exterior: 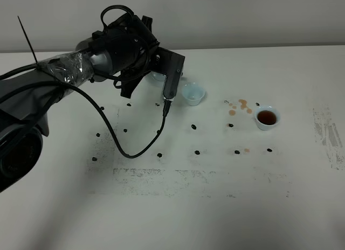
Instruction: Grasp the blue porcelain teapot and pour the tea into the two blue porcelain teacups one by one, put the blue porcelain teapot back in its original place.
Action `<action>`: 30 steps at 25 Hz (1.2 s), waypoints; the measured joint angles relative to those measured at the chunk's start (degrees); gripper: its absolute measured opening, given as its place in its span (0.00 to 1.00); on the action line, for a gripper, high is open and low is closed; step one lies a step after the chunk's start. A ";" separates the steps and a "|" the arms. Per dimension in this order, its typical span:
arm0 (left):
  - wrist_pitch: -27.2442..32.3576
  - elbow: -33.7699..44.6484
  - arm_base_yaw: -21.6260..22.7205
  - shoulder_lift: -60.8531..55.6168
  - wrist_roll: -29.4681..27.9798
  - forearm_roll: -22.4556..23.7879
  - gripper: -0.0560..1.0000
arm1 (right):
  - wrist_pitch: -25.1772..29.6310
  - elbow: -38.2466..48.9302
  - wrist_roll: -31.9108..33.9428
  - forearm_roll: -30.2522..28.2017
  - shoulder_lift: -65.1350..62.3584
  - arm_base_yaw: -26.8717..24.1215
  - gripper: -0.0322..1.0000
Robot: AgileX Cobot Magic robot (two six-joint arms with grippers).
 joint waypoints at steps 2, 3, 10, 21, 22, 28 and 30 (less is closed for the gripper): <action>-0.05 0.00 -0.07 0.21 -0.08 0.21 0.09 | 0.00 0.00 0.00 0.00 0.00 0.00 0.60; -0.05 0.00 -0.07 0.37 -0.24 0.42 0.09 | 0.00 0.00 0.00 0.00 0.00 0.00 0.60; -0.30 0.00 -0.68 1.91 -2.60 2.66 0.09 | 0.00 0.00 0.00 0.00 0.00 0.00 0.60; -0.54 0.00 -1.58 1.91 -5.92 7.60 0.09 | 0.00 0.00 0.00 0.00 0.00 0.00 0.60; -0.55 0.00 -1.72 1.91 -6.06 7.98 0.09 | 0.00 0.00 0.00 0.00 0.00 0.00 0.60; -0.66 0.00 -2.61 1.91 -6.12 10.55 0.09 | 0.00 0.00 0.00 0.00 0.00 0.00 0.60; -0.90 0.00 -2.92 1.91 -6.12 11.13 0.09 | 0.00 0.00 0.00 0.00 0.00 0.00 0.60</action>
